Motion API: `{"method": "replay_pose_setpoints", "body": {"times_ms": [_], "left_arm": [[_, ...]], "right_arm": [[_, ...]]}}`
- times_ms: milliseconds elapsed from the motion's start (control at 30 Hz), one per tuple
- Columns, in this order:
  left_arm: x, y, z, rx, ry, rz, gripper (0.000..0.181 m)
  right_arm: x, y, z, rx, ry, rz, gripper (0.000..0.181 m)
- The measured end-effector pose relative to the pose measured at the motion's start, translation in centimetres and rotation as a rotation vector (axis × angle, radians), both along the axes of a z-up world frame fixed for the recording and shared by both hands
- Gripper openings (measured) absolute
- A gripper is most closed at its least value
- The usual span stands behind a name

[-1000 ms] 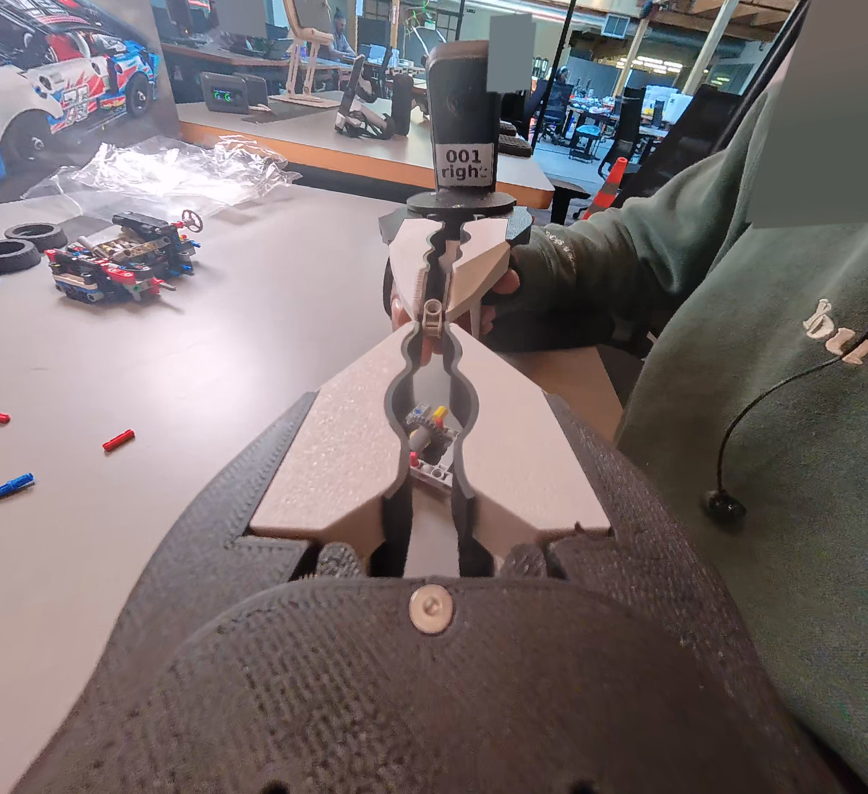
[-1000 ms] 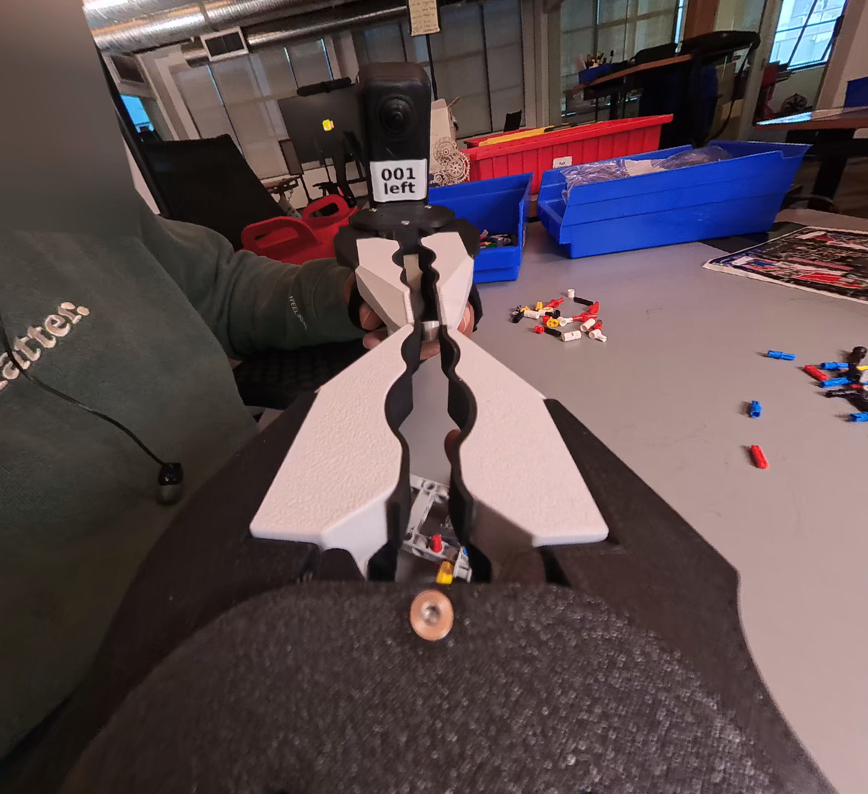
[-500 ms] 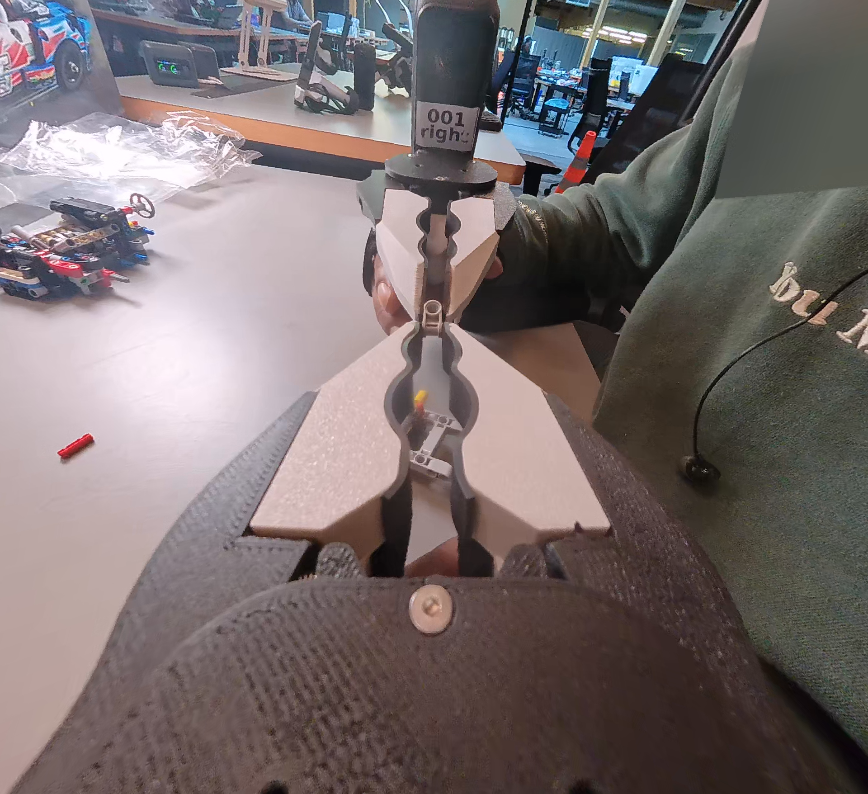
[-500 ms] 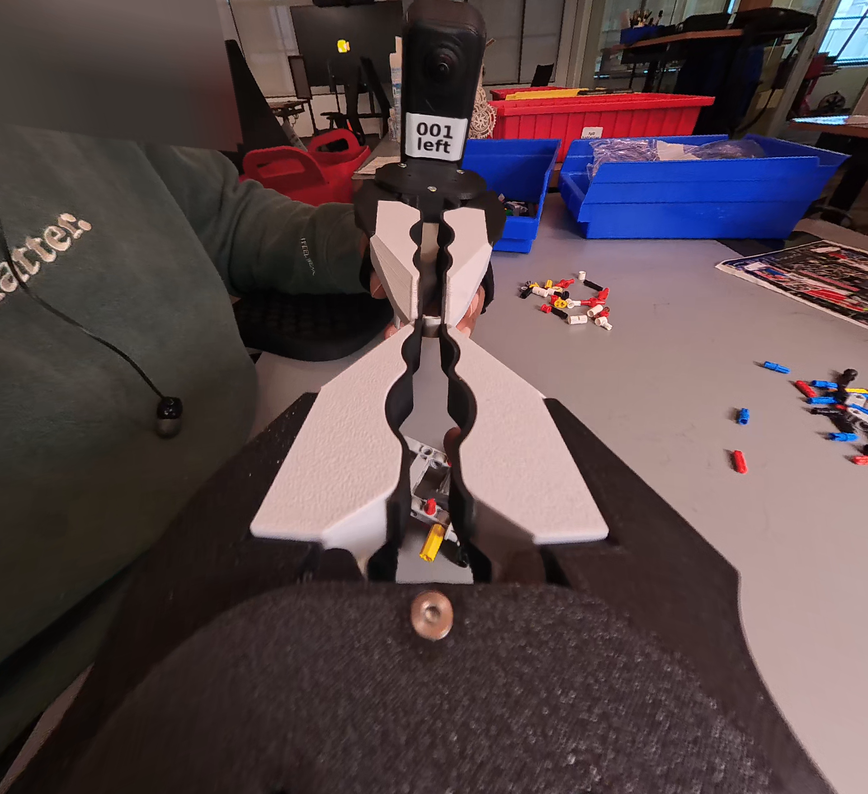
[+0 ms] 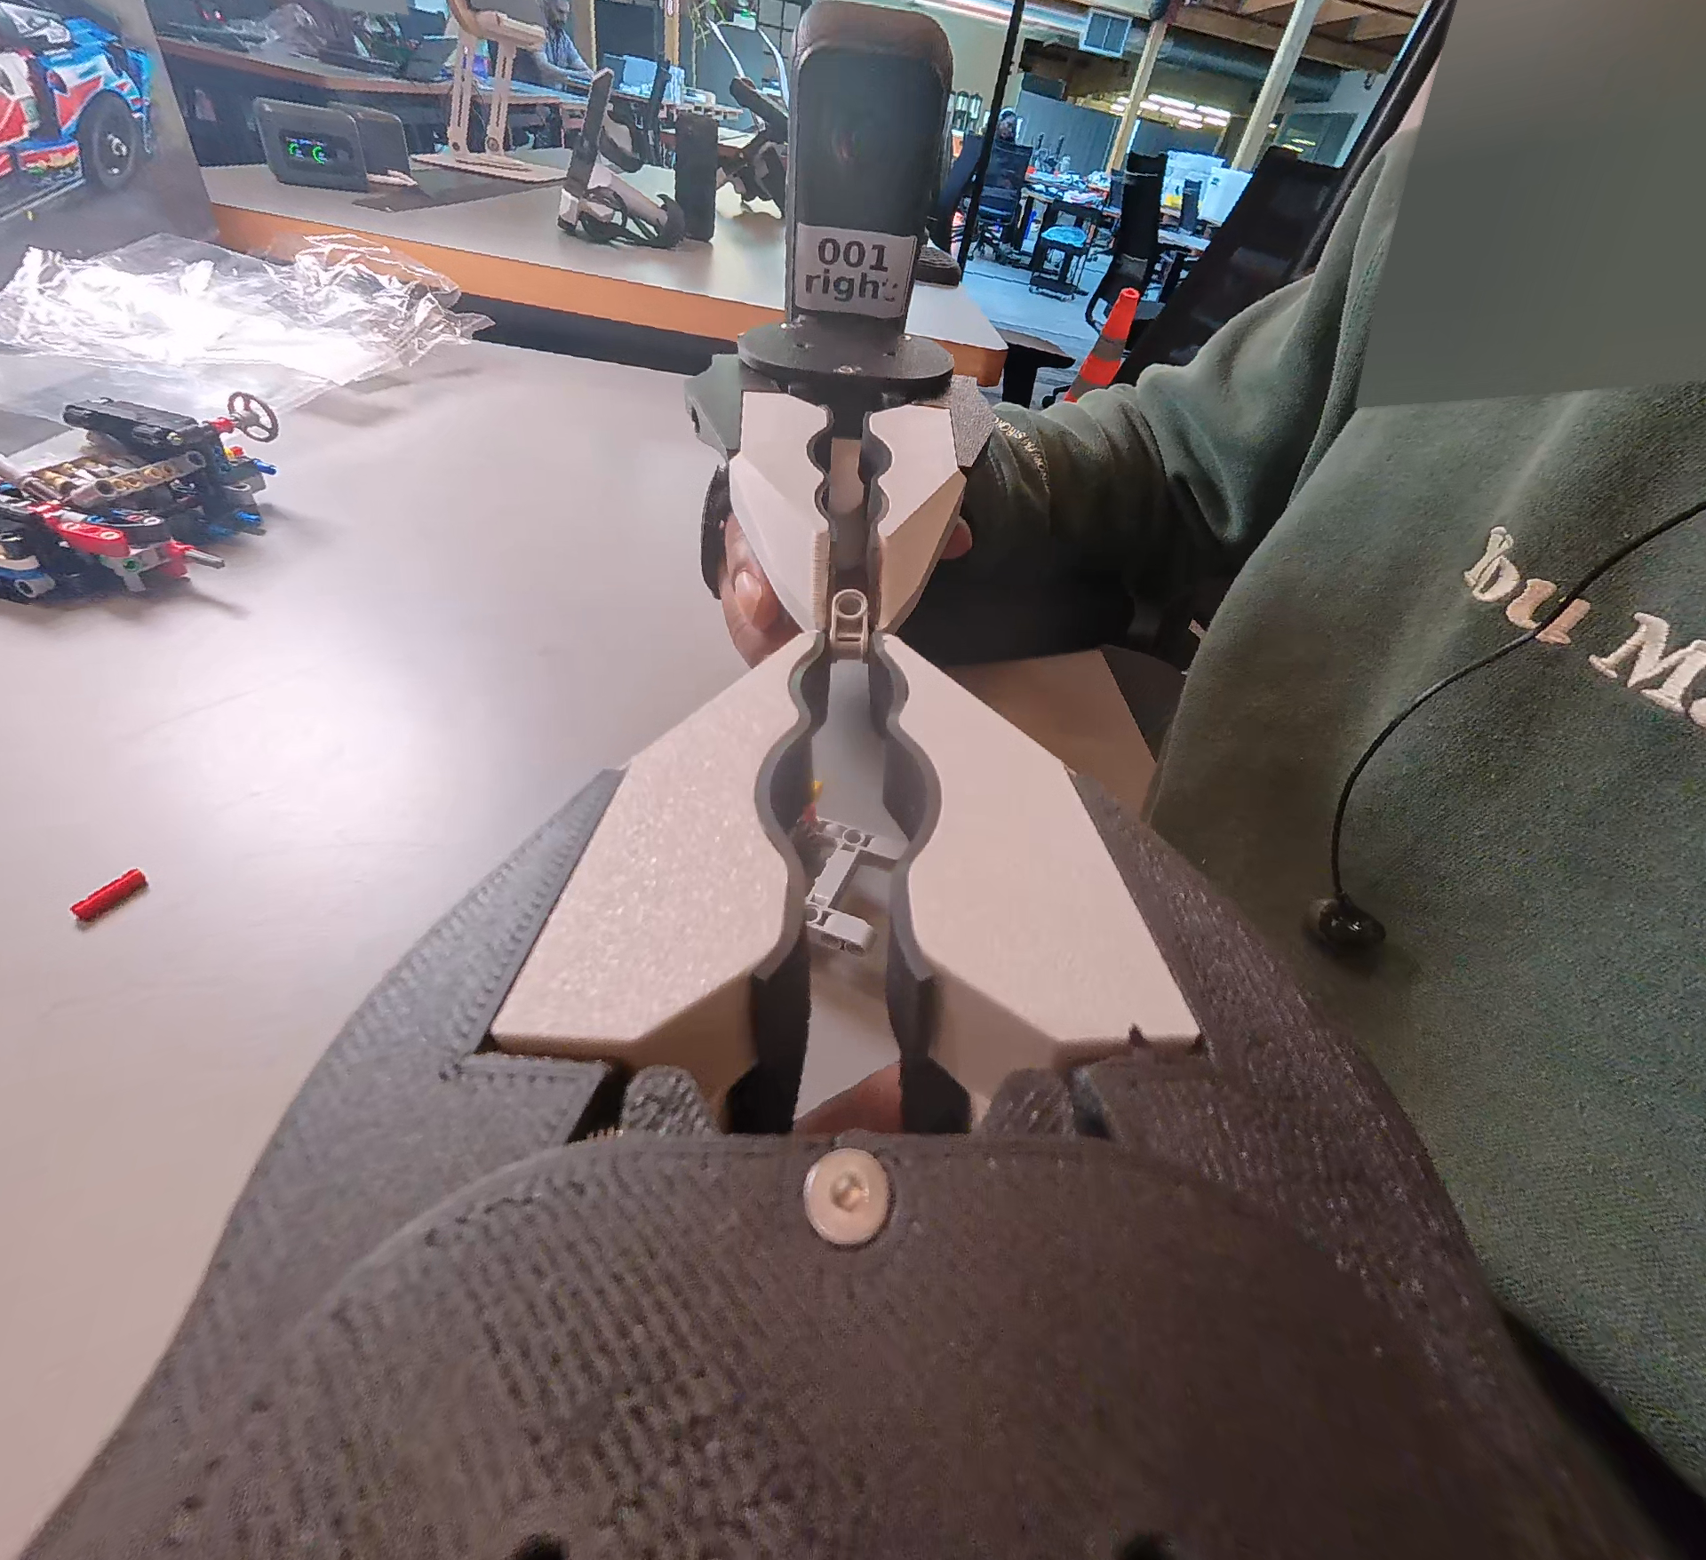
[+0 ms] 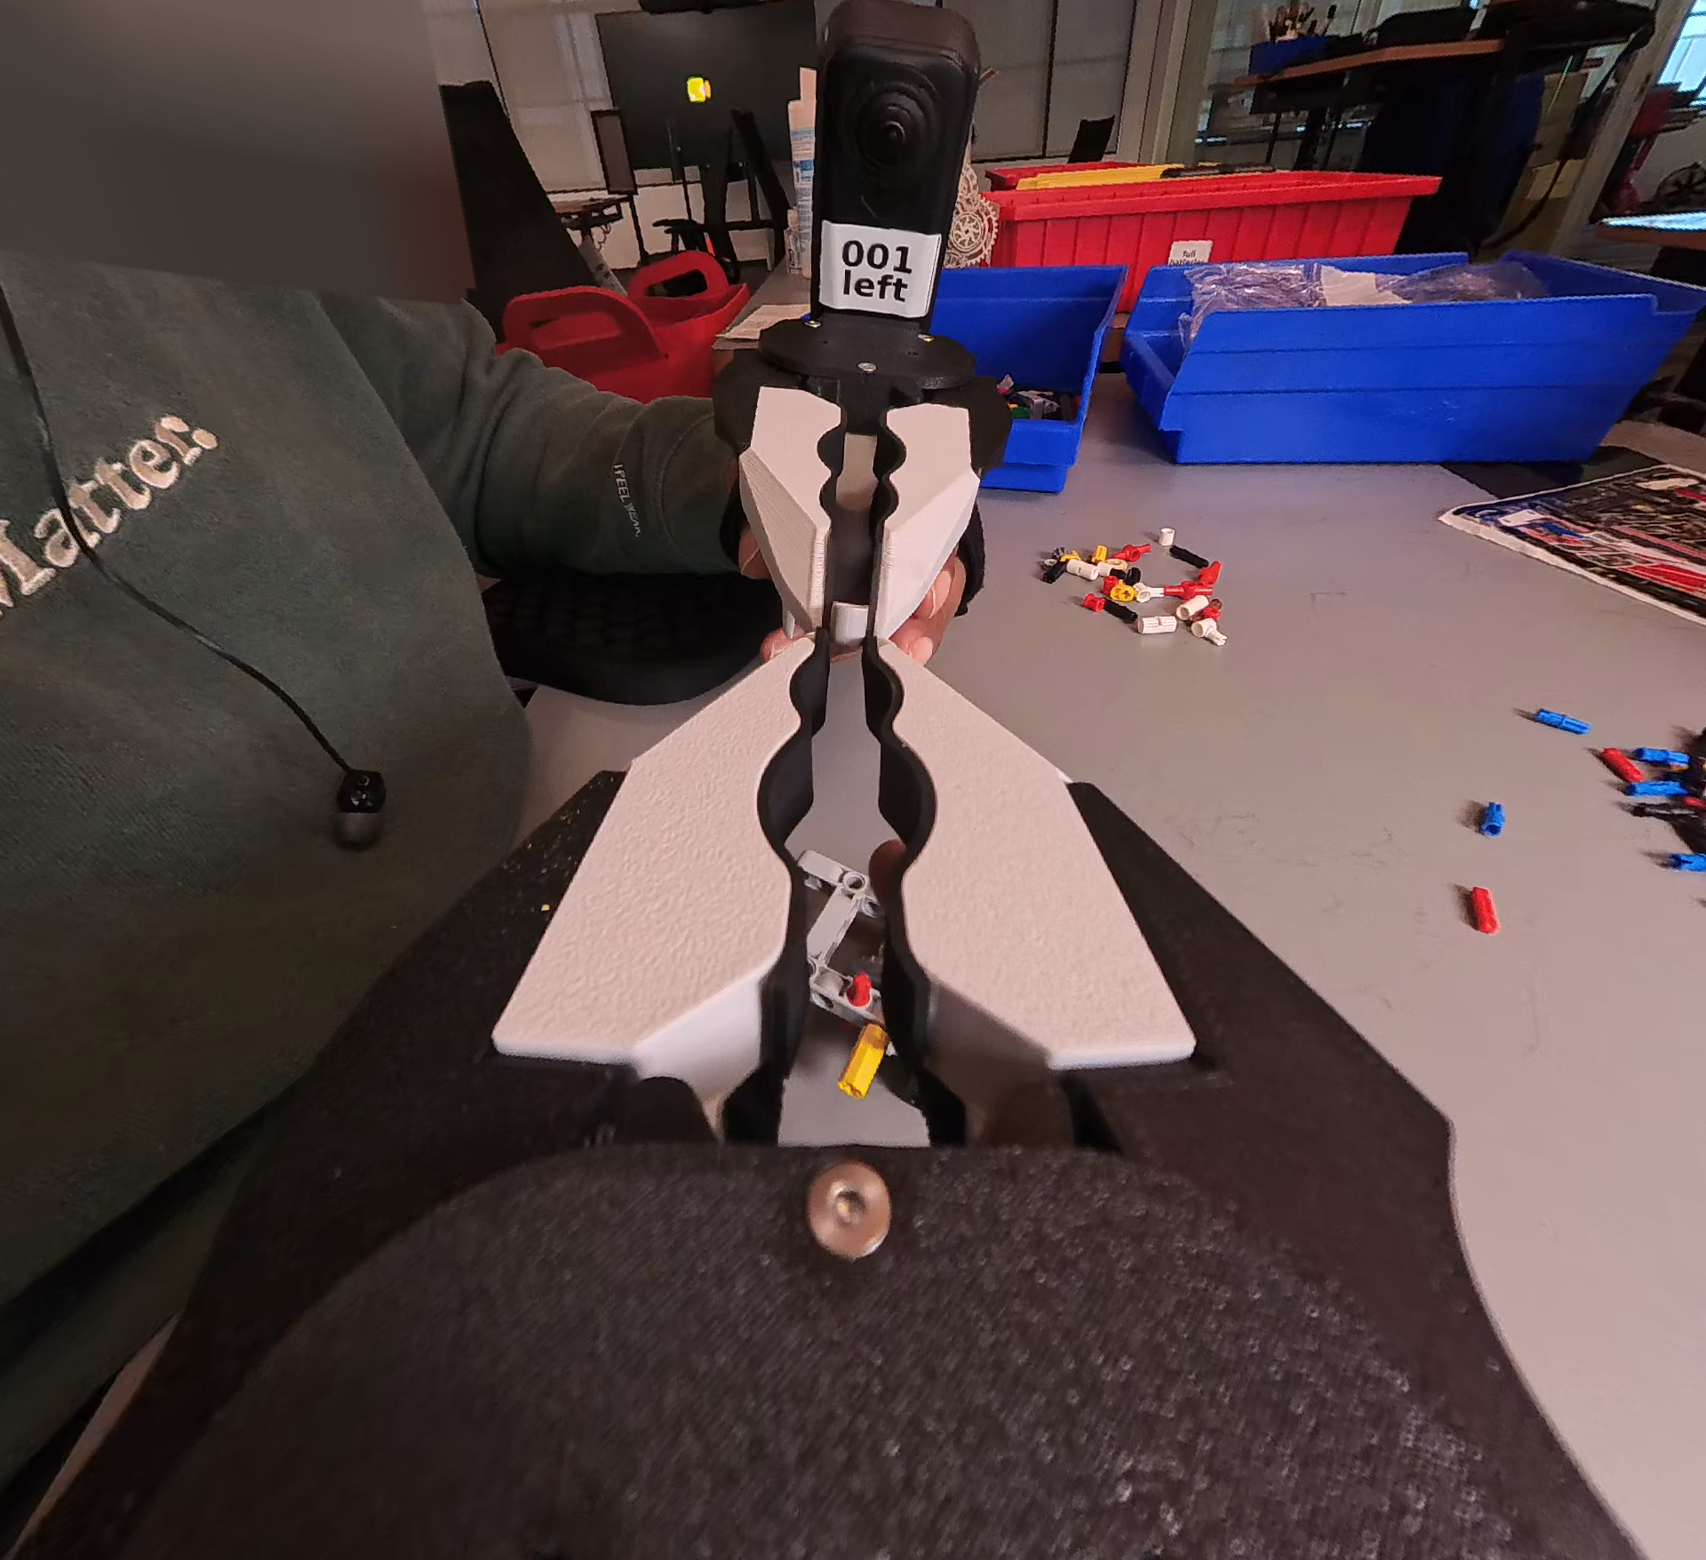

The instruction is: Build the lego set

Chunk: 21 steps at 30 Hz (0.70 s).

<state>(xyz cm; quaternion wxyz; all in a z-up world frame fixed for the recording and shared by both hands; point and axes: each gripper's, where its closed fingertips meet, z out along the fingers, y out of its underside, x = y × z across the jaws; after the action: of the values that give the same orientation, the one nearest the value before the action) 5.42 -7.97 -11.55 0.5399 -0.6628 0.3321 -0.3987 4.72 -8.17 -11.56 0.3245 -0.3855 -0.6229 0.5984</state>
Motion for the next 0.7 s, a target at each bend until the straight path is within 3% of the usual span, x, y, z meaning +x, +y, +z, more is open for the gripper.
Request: {"method": "replay_pose_setpoints", "body": {"times_ms": [200, 700], "left_arm": [[-0.48, 0.51, 0.51, -0.003, -0.042, 0.037, 0.017], [-0.39, 0.43, -0.11, -0.018, 0.009, 0.024, 0.005]], "right_arm": [[-0.23, 0.5, 0.07, 0.012, 0.012, -0.035, 0.005], [-0.65, 0.26, -0.58, 0.12, 0.016, -0.077, 0.006]]}}
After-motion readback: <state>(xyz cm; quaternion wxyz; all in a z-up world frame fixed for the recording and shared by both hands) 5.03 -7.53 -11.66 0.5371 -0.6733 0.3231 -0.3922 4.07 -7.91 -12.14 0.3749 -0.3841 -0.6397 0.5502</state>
